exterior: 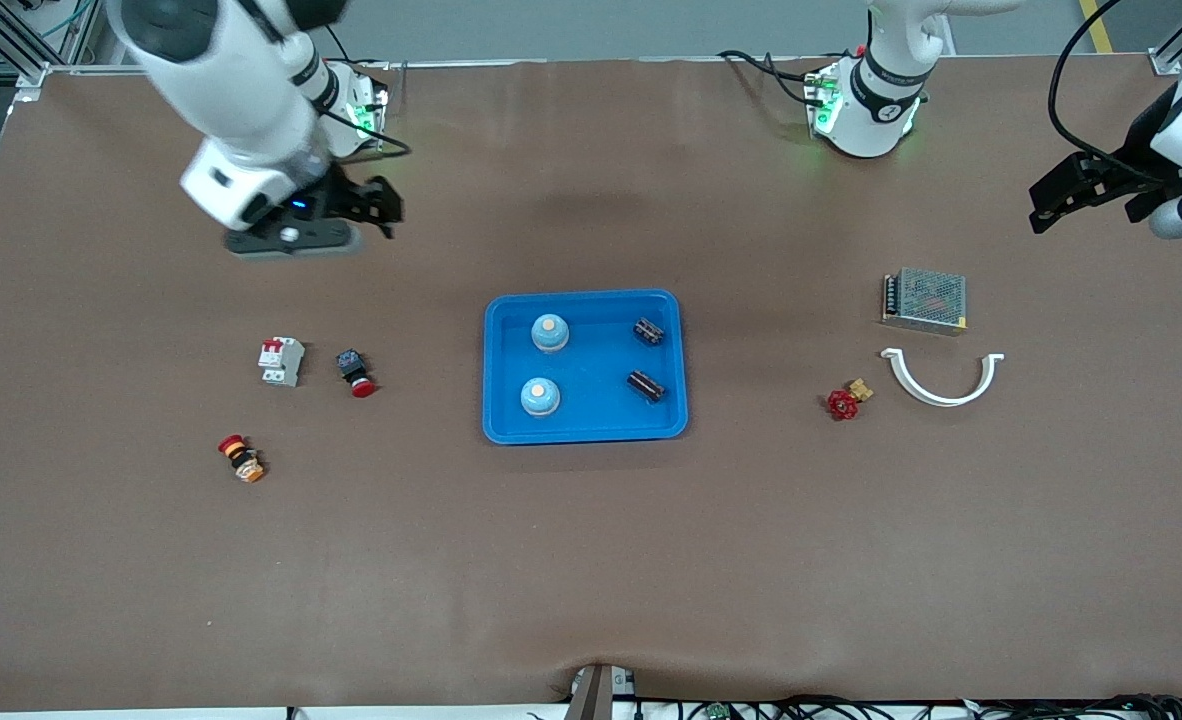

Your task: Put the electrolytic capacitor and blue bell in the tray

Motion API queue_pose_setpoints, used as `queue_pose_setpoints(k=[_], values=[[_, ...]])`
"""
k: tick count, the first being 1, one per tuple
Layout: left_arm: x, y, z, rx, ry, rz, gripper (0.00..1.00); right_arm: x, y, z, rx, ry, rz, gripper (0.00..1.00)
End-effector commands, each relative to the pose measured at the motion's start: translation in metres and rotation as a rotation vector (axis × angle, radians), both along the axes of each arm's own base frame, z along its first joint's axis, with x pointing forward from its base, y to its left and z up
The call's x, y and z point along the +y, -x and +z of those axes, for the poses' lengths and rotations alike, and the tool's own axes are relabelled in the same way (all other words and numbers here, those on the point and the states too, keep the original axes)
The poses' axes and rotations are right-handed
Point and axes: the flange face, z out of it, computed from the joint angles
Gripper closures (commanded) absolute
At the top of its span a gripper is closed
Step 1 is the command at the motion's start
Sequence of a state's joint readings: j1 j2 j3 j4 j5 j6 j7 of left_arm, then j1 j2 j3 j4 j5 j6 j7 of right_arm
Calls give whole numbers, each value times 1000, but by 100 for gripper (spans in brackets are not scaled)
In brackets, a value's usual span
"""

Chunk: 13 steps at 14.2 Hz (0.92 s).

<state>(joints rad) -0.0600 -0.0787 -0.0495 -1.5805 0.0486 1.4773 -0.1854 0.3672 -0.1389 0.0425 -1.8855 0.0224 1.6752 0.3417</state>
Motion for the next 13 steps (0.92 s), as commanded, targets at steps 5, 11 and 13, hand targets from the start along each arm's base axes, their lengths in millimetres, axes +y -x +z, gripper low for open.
queue_pose_setpoints(k=[5,11,13], values=[[-1,6,3,0,19,-14,0,-174,14,30,-78,-4,41,0],[-2,6,4,0,19,-17,0,-210,-31,69,-203,-4,9,0],[-2,6,5,-2,19,-17,0,-216,-53,86,-201,-8,-2,0]])
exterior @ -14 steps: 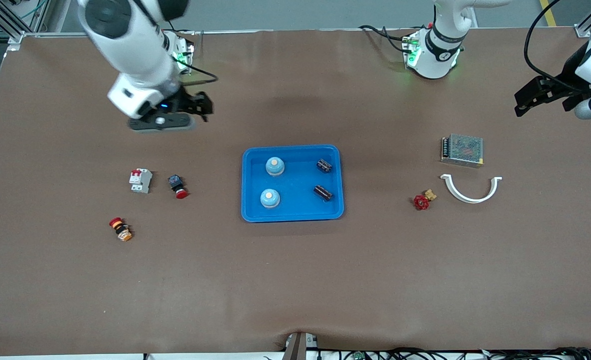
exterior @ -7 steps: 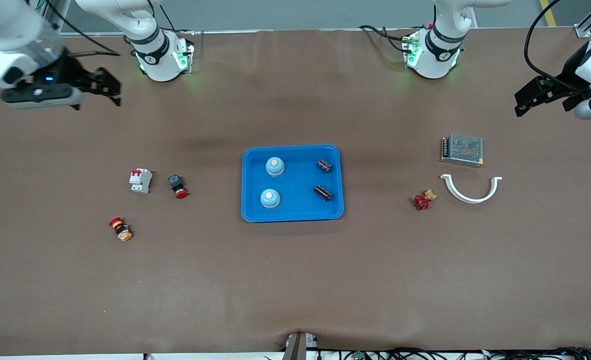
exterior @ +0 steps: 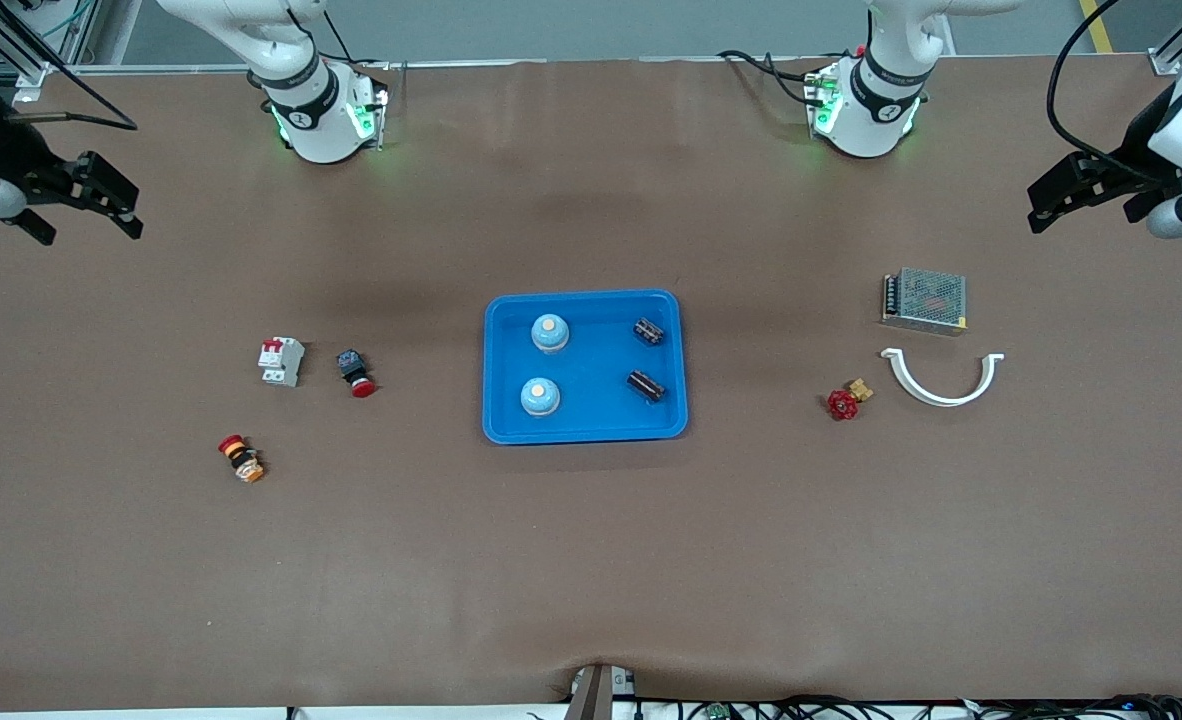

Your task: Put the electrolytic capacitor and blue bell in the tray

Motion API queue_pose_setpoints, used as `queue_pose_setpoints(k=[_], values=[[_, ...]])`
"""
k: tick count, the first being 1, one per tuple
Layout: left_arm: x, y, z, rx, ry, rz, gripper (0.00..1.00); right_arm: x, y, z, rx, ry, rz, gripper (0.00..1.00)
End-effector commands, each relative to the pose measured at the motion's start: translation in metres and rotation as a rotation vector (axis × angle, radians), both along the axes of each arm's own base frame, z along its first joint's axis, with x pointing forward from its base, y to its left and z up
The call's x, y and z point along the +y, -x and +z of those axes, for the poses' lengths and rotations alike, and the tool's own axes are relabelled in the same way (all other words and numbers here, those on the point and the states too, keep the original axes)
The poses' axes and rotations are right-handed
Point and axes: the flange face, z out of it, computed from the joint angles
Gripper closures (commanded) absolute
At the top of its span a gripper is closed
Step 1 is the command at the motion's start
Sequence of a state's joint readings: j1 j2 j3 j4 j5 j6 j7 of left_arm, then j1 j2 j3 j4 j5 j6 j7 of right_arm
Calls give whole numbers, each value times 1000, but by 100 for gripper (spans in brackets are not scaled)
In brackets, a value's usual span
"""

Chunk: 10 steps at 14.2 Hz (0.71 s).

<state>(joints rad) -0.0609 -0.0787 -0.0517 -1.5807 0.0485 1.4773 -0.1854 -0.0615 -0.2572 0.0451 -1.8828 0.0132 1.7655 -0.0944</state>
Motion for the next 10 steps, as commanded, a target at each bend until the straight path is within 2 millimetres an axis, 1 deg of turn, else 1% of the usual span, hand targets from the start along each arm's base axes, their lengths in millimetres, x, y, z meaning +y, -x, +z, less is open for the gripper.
queue_pose_setpoints(k=[1,2,5,6,8,10], values=[[-1,6,5,-3,19,-14,0,-7,-43,25,-1,1,-15,0],[-1,5,5,-2,19,-16,0,-10,-47,32,-3,1,-19,0],[-1,5,5,-3,20,-17,0,-22,-43,43,-3,2,-40,0],[-1,5,6,-5,18,-16,0,-24,-40,52,-3,2,-46,0],[1,4,12,-17,20,-11,0,-25,-37,64,-10,0,-48,0],[1,4,13,-20,20,-10,0,-22,-37,64,-10,1,-43,0]])
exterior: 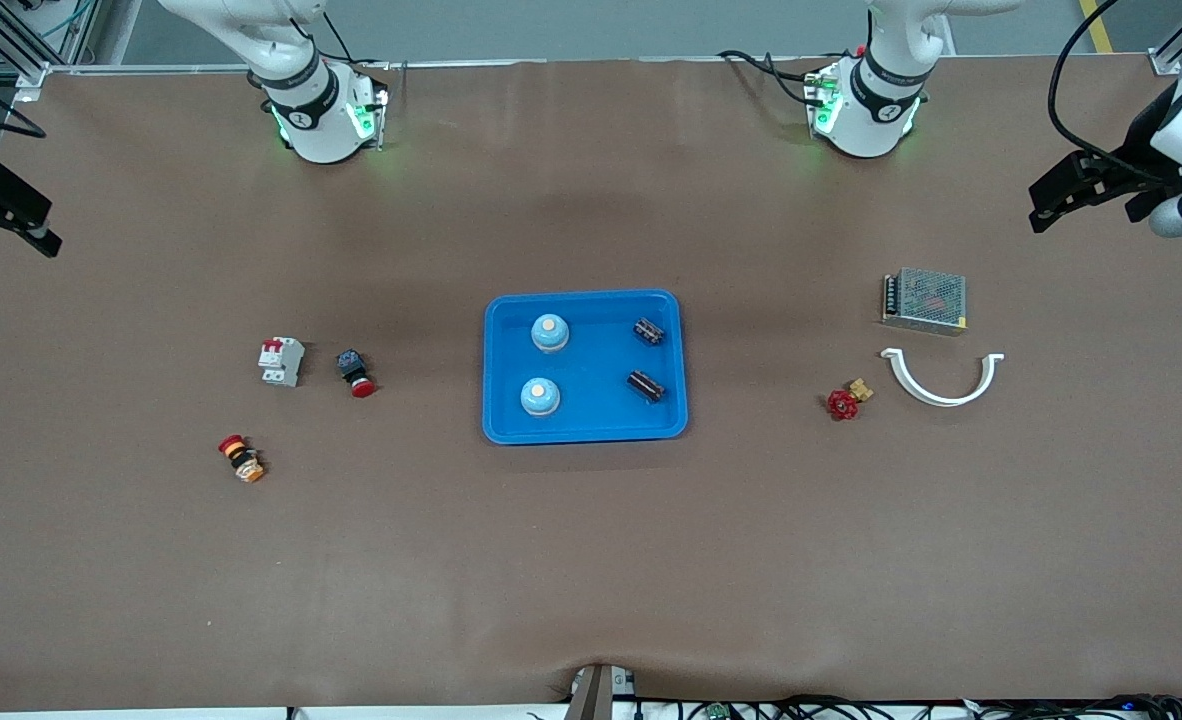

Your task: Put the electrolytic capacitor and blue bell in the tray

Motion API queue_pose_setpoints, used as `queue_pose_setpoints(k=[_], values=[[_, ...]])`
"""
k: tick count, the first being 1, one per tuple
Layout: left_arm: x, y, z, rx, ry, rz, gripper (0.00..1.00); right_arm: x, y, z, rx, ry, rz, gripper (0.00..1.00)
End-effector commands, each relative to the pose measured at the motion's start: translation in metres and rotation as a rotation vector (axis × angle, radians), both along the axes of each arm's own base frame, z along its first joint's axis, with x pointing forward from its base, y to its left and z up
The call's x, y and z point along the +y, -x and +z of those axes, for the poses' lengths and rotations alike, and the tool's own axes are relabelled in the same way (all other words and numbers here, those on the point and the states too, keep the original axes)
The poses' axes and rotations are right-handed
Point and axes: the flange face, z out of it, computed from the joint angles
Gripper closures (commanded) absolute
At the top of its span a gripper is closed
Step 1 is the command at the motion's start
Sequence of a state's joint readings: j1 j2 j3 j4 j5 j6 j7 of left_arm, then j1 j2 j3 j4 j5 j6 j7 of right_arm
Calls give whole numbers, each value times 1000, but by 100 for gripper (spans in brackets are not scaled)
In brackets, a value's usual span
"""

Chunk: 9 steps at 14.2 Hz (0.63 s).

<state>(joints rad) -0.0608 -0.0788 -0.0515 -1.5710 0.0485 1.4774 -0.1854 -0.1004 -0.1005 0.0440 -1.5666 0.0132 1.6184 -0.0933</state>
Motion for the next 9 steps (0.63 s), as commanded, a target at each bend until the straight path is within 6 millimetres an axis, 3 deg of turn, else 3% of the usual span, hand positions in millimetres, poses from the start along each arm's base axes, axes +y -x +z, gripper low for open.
queue_pose_setpoints(k=[1,9], values=[[1,4,8,-11,19,-10,0,-1,0,6,1,7,-8,0],[-5,9,13,8,18,-21,0,6,1,10,-4,7,6,0]])
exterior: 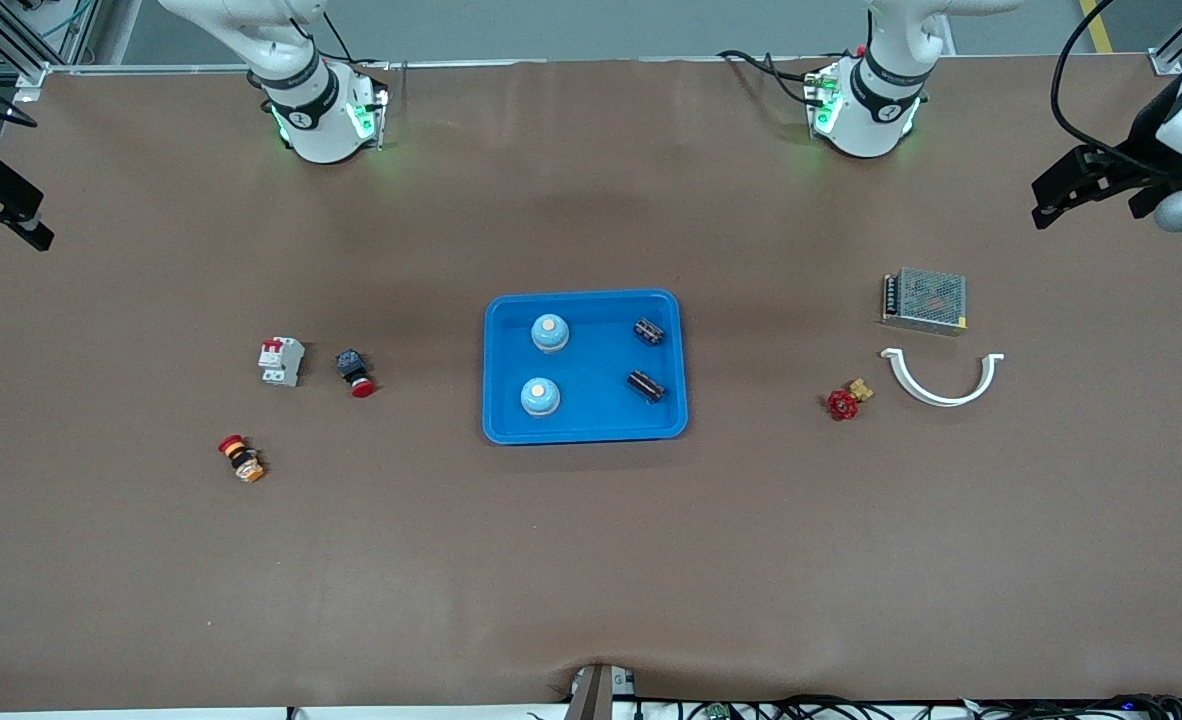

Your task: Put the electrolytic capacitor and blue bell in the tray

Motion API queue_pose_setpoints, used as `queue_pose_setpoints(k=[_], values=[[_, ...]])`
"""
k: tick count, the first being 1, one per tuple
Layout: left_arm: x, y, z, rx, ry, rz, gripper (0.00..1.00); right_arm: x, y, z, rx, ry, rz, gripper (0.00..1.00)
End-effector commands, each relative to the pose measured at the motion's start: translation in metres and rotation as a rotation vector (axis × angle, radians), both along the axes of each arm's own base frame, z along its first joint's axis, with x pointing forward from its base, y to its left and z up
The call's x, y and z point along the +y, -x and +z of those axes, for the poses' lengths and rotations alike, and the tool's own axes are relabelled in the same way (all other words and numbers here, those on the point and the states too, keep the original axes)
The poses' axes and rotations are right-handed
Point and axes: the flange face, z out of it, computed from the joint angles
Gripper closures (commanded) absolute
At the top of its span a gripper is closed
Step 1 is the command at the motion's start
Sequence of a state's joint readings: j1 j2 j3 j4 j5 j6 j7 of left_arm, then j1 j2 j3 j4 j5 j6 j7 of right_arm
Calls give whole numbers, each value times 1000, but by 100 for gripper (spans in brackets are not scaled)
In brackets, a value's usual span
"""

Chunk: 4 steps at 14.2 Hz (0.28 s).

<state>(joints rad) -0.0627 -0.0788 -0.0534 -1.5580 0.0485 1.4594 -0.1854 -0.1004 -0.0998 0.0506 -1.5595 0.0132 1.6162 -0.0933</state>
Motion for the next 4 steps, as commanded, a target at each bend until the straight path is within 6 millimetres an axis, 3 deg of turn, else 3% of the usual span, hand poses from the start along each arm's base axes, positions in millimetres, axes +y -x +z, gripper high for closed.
queue_pose_setpoints(k=[1,4], values=[[-4,7,9,4,19,-18,0,2,1,7,0,5,-4,0],[-4,8,9,9,20,-20,0,1,1,6,4,5,-6,0]])
